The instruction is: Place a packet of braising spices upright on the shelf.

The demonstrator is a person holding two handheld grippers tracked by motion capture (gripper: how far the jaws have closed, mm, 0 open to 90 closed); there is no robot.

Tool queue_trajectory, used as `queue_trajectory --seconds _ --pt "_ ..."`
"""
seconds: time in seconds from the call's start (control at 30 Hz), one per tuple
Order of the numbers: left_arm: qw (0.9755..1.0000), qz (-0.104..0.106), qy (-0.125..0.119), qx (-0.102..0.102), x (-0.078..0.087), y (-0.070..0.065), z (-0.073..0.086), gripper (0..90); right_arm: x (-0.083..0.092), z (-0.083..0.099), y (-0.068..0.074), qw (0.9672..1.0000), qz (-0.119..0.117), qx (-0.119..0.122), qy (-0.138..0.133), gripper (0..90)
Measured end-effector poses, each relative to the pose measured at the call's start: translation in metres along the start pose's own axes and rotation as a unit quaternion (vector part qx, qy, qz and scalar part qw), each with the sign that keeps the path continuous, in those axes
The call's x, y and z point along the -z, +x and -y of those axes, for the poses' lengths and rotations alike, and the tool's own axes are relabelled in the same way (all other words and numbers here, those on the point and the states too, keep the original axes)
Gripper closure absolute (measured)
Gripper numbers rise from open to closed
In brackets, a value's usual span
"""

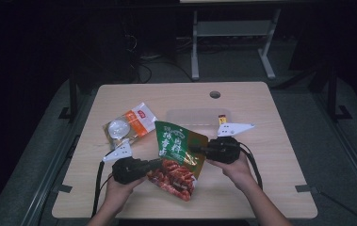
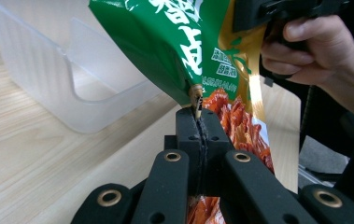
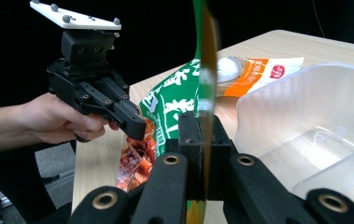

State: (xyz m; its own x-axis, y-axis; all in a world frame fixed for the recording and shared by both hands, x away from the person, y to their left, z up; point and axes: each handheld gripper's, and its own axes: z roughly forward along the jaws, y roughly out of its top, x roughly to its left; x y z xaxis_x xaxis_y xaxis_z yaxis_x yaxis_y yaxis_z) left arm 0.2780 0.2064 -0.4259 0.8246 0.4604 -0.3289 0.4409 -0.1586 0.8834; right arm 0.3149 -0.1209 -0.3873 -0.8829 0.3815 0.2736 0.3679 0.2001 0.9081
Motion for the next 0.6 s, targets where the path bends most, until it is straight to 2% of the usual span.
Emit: queue_trajectory --seconds 0.07,0.13,0.2,0.33,0.47,0.53,0.57,0.6 --pt "1.0000 -0.001 0.005 -0.005 -0.001 0.000 0.000 89.5 -0.003 0.001 0.001 1.0000 0.001 -0.001 0.004 89.2" --pt "1.0000 0.001 0.003 -0.001 0.000 0.001 0.001 89.5 -0.003 0.001 0.001 1.0000 0.003 -0.001 0.008 89.9" --pt "1.0000 0.000 0.003 0.001 0.000 0.003 0.002 89.2 -0.002 0.000 0.000 0.9999 -0.002 -0.010 0.005 90.0" --pt "0.9997 -0.010 0.017 -0.017 -0.001 0.001 0.001 85.3 0.000 -0.002 0.001 0.9997 -0.014 -0.018 0.000 90.0" --pt "0.9991 -0.024 0.024 -0.025 -0.001 0.003 0.000 82.1 0.006 -0.009 0.006 0.9997 -0.022 -0.004 -0.004 90.0" --pt "0.9998 -0.011 0.010 -0.015 0.002 0.007 -0.001 84.6 0.008 -0.011 0.007 0.9997 -0.022 0.004 -0.004 90.0" --pt "0.9998 -0.012 0.007 -0.012 0.002 0.008 -0.002 83.0 0.008 -0.012 0.007 0.9998 -0.019 0.006 -0.002 90.0" --pt "0.9996 -0.018 0.010 -0.018 0.003 0.008 -0.003 80.2 0.008 -0.012 0.007 0.9998 -0.021 0.006 -0.004 90.0"
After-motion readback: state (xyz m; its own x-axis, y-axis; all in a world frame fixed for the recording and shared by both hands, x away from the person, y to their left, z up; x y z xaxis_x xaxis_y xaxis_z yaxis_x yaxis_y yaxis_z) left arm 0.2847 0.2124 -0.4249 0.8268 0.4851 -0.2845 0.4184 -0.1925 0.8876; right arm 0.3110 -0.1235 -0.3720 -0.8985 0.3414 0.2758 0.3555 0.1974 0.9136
